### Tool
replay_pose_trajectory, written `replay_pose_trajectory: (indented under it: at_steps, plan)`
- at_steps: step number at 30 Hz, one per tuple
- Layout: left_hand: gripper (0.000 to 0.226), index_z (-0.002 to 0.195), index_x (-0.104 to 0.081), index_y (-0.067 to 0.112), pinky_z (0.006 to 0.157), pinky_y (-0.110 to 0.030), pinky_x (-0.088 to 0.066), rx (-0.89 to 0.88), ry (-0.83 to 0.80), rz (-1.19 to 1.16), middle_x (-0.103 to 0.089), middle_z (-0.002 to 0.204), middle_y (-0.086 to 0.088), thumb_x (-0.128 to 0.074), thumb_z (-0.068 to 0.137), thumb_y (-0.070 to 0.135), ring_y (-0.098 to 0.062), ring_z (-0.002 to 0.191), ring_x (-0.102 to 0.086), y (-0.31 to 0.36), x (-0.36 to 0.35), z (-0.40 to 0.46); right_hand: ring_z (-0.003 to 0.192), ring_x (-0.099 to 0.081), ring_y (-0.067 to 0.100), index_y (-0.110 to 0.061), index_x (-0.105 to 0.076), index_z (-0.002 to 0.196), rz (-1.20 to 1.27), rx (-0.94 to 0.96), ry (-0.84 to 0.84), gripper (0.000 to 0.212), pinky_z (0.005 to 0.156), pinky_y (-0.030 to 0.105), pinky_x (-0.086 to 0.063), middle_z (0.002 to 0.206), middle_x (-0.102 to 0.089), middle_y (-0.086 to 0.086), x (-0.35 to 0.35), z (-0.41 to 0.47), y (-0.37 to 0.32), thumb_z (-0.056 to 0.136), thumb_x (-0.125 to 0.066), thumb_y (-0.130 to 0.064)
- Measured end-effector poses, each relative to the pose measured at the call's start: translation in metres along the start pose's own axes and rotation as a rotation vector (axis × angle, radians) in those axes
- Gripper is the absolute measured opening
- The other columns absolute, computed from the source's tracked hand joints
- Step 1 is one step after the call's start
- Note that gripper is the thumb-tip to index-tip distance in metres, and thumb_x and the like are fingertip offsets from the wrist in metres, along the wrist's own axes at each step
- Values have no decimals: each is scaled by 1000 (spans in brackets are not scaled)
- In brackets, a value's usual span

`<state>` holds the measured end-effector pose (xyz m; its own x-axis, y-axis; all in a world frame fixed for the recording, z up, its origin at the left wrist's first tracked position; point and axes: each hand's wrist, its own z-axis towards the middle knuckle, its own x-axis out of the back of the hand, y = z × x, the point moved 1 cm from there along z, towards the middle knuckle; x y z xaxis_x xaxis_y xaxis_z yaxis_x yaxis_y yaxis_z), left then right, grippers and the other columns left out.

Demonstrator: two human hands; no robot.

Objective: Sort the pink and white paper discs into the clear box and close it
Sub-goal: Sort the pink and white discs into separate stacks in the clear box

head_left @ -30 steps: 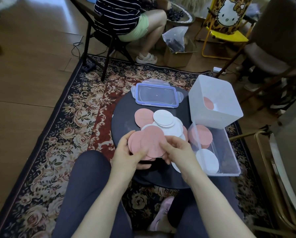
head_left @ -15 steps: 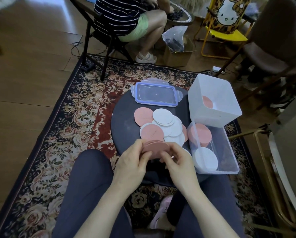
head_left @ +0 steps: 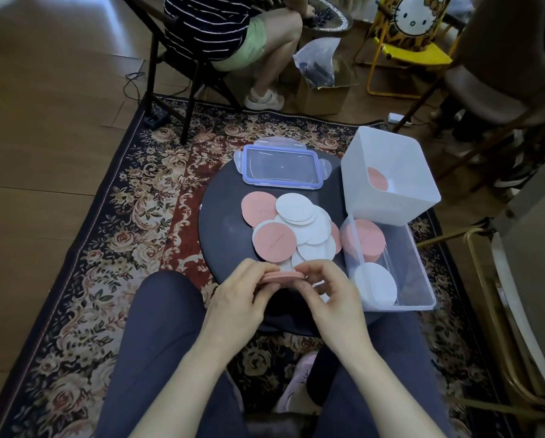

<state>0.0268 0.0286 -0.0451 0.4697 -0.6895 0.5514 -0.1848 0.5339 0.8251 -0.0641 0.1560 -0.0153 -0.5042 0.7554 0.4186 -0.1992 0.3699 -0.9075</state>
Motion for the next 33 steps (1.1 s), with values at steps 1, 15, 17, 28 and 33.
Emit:
replay_pose_trajectory:
  at_steps: [1,15,17,28,33]
  plan:
    - [18,107,-64,25,81,-26,-45,-8,-8,17,-57,99,16,-62,91,16,-3,94,-57,0,-1,1,81,-62,8,-31,-63,86,0,-25,0,23,69,15,-45,85,-67,-14,0,0,2,86,-65,-8]
    - [32,112,-62,38,69,-22,-48,209,-82,-473,-66,89,17,-70,84,24,-5,71,-57,46,-19,11,35,-40,7,-5,-58,89,398,-191,141,7,35,13,-29,53,-55,-4,57,-7,-15,87,-62,0]
    - [51,130,-50,38,84,-25,-48,87,-91,-312,-58,112,23,-67,82,34,1,94,-56,50,-32,11,31,-37,7,-7,-56,88,398,-230,284,8,32,14,-26,53,-49,4,85,0,-13,88,-62,-1]
    - [34,119,-66,31,107,-30,-31,-368,-200,65,-46,145,6,-55,88,39,-14,138,-37,48,-82,23,41,-53,8,-5,-58,102,-6,-414,321,17,40,26,-41,76,-63,12,99,78,30,86,-57,-12]
    - [34,121,-64,30,107,-27,-27,-351,-225,86,-43,147,9,-51,89,36,-14,136,-38,49,-81,20,83,-65,24,-16,-57,103,-193,-279,353,17,75,42,-53,92,-65,-2,94,70,28,87,-56,-21]
